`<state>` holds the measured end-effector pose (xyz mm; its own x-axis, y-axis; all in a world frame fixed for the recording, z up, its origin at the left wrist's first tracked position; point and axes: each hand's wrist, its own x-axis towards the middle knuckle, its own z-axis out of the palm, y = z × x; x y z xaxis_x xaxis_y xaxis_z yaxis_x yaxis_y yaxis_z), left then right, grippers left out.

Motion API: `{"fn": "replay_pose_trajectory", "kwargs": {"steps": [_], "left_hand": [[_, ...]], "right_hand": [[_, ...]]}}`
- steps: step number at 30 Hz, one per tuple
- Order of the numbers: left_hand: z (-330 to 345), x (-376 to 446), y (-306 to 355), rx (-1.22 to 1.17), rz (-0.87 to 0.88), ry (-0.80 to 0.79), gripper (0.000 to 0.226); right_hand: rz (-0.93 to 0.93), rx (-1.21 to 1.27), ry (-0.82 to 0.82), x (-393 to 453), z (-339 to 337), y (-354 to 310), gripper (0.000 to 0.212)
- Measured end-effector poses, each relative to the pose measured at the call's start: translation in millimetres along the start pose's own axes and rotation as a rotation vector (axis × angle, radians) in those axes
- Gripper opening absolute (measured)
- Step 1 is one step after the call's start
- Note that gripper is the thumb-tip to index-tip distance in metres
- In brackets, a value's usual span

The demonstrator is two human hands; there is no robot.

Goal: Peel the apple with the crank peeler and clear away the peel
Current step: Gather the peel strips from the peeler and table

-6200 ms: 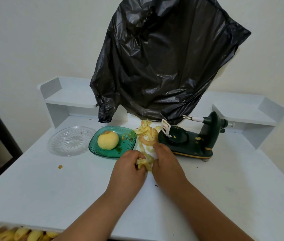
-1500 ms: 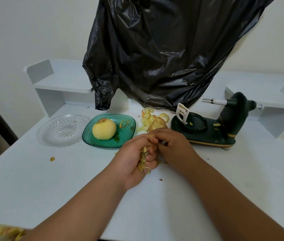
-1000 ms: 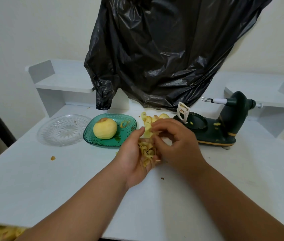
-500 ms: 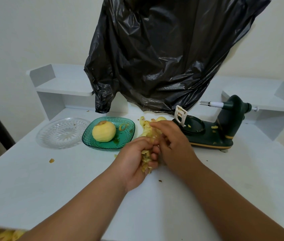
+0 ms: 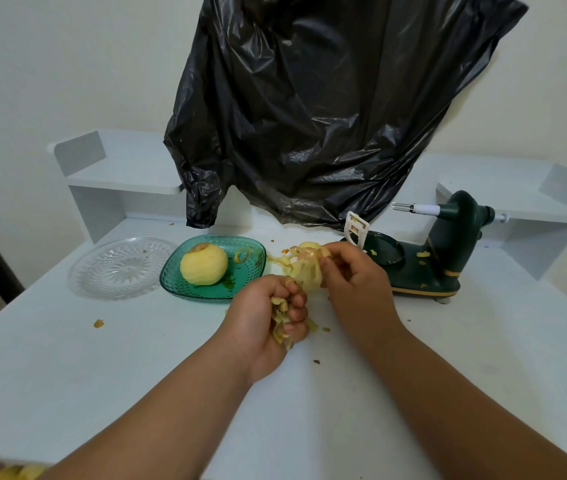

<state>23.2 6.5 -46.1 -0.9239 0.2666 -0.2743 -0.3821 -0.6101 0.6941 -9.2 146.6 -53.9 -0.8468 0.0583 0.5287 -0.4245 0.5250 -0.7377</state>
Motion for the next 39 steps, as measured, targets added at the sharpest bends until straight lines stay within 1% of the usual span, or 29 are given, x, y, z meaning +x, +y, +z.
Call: {"fn": "replay_pose_trajectory", "kwargs": {"steps": [1, 3, 4, 7, 9, 10, 12, 14, 15, 16, 18, 19, 22, 24, 26, 29, 30, 31, 33, 34, 35, 36, 37, 39], "left_hand": [[-0.1, 0.4, -0.4, -0.01, -0.021, 0.012, 0.014], [0.4, 0.8, -0.2, -0.018, -0.049, 0.003, 0.017], [1.0, 1.2, 0.3, -0.017, -0.047, -0.022, 0.023], [0.2, 2.7, 1.9, -0.013, -0.035, -0.124, 0.051], [-0.7, 1.7, 1.7, 0.02, -0.041, -0.156, 0.057], [-1.0, 1.8, 1.2, 0.047, -0.028, -0.154, 0.053], [-1.1, 3.2, -0.9, 0.061, 0.018, -0.119, 0.039], [-1.3, 4.0, -2.6, 0.024, 0.047, -0.056, 0.02], [-1.4, 4.2, -2.8, 0.012, 0.045, -0.033, 0.011], [-1.5, 4.3, -2.8, 0.001, 0.039, -0.019, 0.008], [-1.5, 4.4, -2.5, -0.015, 0.02, -0.003, 0.012], [-1.1, 4.2, -2.1, -0.022, 0.011, 0.005, 0.015], [0.1, 3.7, -1.3, -0.023, 0.004, 0.019, 0.021], [0.6, 3.3, -0.8, -0.008, 0.012, 0.02, 0.023], [0.2, 3.3, -0.7, 0.001, 0.018, 0.028, 0.026], [-0.3, 4.0, -0.5, -0.012, 0.021, 0.045, 0.027], [-0.8, 4.0, -0.4, -0.013, 0.019, 0.047, 0.026], [-0.7, 3.4, 0.3, -0.011, 0.011, 0.042, 0.025], [-0.3, 1.0, 1.4, 0.006, -0.016, 0.007, 0.023], [0.2, 0.0, 1.7, 0.028, -0.024, -0.008, 0.023], [0.3, -1.1, 2.0, 0.053, -0.025, -0.01, 0.021], [0.8, -2.0, 1.8, 0.071, -0.024, -0.007, 0.019], [1.1, -2.2, 1.8, 0.08, -0.022, -0.005, 0.018], [1.7, -2.3, 1.6, 0.069, -0.019, 0.003, 0.015]], "right_hand": [[0.01, 0.036, 0.008, -0.4, -0.6, -1.3, 0.01], [-0.053, 0.056, 0.004, -2.4, -1.0, -5.9, 0.014], [-0.108, 0.044, -0.012, -4.3, -0.7, -9.1, 0.016], [-0.275, 0.01, -0.086, -9.0, 1.3, -16.1, 0.022], [-0.31, -0.008, -0.125, -11.4, 1.4, -16.9, 0.029], [-0.279, 0.014, -0.154, -11.8, 0.4, -16.7, 0.031], [-0.154, 0.138, -0.201, -12.3, -2.1, -18.2, 0.03], [-0.11, 0.198, -0.119, -11.1, -2.9, -16.7, 0.029], [-0.118, 0.172, -0.071, -9.8, -3.2, -14.9, 0.03], [-0.126, 0.129, -0.049, -8.7, -2.8, -13.5, 0.032], [-0.144, 0.028, -0.072, -8.4, -0.8, -13.2, 0.038], [-0.148, -0.009, -0.112, -8.2, 0.1, -12.8, 0.043], [-0.156, -0.056, -0.308, -8.0, 0.9, -12.5, 0.056], [-0.182, -0.089, -0.388, -7.9, 1.7, -9.6, 0.062], [-0.178, -0.104, -0.389, -7.0, 1.6, -8.4, 0.054], [-0.173, -0.082, -0.34, -5.6, 1.2, -8.4, 0.031], [-0.163, -0.07, -0.331, -6.2, 1.7, -8.4, 0.031], [-0.14, -0.051, -0.329, -6.6, 1.8, -8.6, 0.035], [-0.082, -0.002, -0.366, -5.8, 0.9, -8.8, 0.051], [-0.069, 0.009, -0.409, -4.3, 0.1, -7.9, 0.057], [-0.079, 0.001, -0.454, -3.1, 0.0, -6.7, 0.057], [-0.099, -0.014, -0.477, -2.6, 0.3, -4.8, 0.051], [-0.109, -0.021, -0.466, -2.1, 0.9, -3.4, 0.044], [-0.076, -0.015, -0.375, -1.9, 1.3, -3.6, 0.033]]}}
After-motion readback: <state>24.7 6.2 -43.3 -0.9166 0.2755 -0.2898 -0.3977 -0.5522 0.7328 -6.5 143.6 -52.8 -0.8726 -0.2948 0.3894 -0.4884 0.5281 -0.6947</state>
